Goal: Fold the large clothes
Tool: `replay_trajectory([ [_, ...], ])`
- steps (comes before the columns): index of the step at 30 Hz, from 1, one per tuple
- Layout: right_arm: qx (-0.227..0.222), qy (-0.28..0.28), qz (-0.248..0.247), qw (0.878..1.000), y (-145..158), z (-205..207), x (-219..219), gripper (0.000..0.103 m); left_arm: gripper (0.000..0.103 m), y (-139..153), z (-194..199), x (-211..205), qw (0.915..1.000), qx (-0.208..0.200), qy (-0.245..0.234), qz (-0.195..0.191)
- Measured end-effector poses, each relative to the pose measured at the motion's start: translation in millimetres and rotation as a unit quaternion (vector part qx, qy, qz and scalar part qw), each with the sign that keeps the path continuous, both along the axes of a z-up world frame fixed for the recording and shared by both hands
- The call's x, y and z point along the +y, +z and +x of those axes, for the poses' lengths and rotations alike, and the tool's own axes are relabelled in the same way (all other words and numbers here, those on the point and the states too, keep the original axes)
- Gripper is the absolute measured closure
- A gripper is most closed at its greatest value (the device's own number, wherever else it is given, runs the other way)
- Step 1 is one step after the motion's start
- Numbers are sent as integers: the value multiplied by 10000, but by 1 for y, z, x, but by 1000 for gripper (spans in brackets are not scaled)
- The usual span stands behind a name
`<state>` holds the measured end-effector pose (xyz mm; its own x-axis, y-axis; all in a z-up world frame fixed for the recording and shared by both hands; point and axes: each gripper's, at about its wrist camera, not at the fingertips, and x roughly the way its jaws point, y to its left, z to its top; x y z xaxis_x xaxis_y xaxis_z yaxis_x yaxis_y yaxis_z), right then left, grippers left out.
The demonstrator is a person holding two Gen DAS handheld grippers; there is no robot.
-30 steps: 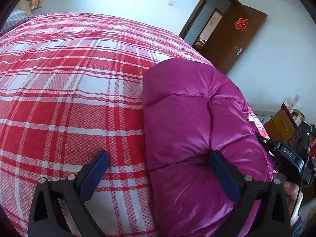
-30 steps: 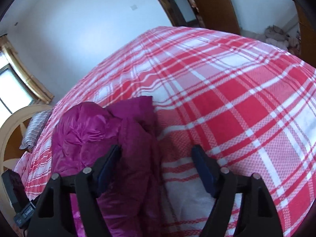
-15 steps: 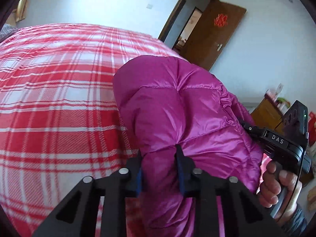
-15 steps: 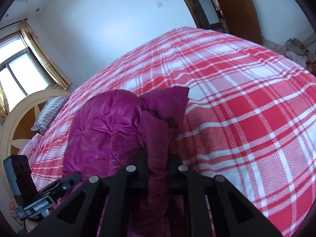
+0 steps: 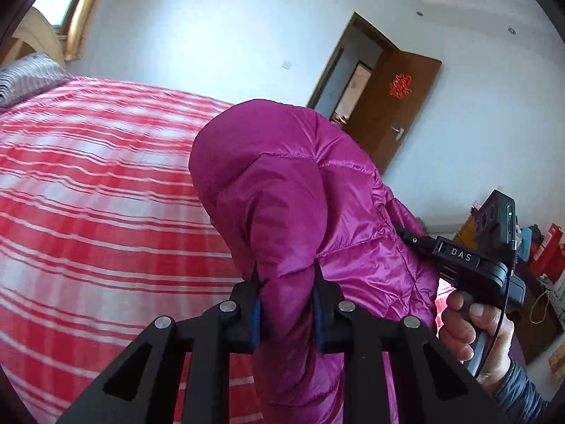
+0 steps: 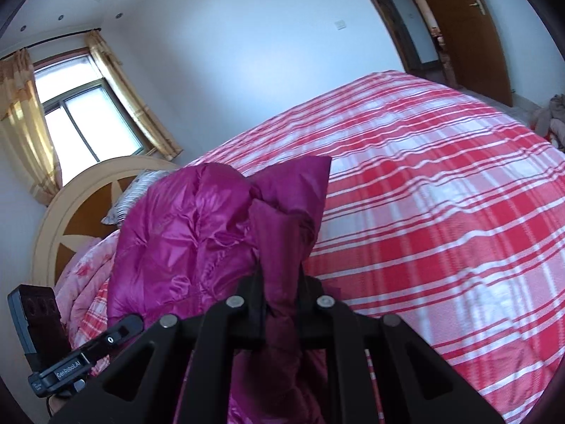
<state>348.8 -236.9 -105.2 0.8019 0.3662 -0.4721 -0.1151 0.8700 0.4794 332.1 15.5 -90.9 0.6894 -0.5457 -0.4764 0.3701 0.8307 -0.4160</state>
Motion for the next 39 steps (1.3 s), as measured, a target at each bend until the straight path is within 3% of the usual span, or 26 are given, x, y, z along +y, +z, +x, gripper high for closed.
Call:
replay_trajectory([
  [13, 18, 967, 89, 9953, -8, 39, 123, 90, 81, -15, -10, 106, 9959, 48, 897, 91],
  [23, 211, 1464, -11, 9890, -23, 66, 199, 90, 81, -37, -7, 159, 9877, 267, 1504, 322],
  [34, 487, 1583, -266, 9858, -53, 79, 236, 90, 80, -67, -1, 180, 9823, 513, 1725, 526],
  [37, 595, 1568, -309, 9853, -61, 82, 236, 90, 76, -71, 1, 181, 9812, 530, 1773, 540],
  [39, 693, 1540, -320, 9851, -67, 84, 234, 90, 67, -75, 2, 179, 9799, 574, 1820, 582],
])
